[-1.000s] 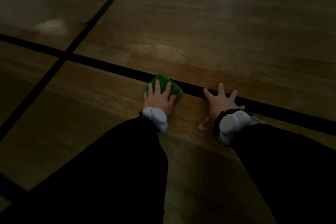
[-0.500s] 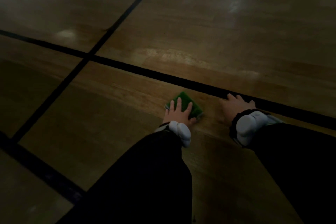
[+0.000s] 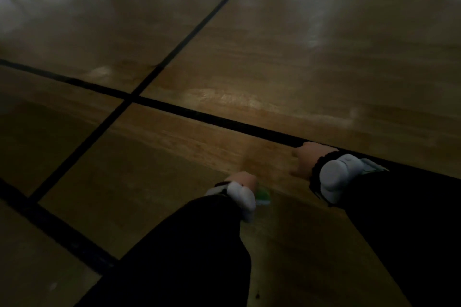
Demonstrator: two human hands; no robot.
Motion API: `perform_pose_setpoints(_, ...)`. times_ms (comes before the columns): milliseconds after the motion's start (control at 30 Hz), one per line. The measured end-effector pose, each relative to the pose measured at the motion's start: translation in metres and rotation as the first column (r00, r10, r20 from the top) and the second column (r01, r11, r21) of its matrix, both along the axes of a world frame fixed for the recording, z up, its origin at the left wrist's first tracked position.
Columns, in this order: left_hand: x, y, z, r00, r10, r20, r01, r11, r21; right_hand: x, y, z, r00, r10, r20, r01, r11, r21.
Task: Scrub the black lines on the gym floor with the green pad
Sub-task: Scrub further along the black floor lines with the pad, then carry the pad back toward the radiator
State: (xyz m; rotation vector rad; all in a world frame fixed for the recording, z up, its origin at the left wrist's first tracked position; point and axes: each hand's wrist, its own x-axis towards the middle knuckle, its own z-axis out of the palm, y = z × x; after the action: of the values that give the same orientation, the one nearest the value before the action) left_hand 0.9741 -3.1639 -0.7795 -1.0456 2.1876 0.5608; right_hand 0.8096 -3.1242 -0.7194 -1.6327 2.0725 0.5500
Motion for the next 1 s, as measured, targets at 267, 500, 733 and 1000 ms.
perform_pose_setpoints(267,-0.122,0.005,0.119,0.929,0.228,-0.290,-0.155,0.955,0.255,-0.106,0.036,0.062,0.999,-0.003,0.036,-0.001,0.994,0.110)
perform_pose_setpoints(500,-0.246,0.064,0.268,0.721,0.511,-0.468,-0.245,0.820,0.517,-0.227,0.117,0.217,0.800,-0.350,0.487,0.371,0.927,0.057)
perform_pose_setpoints(733,-0.381,0.114,0.488,0.779,0.285,-0.558,-0.033,0.908,0.417,-0.351,0.198,0.418,0.601,-0.507,0.617,0.622,0.782,0.037)
perform_pose_setpoints(1000,-0.556,0.226,0.822,0.690,-0.209,-0.693,0.367,0.926,0.085,-0.498,0.360,0.758,0.636,-0.609,0.474,0.756,0.615,-0.223)
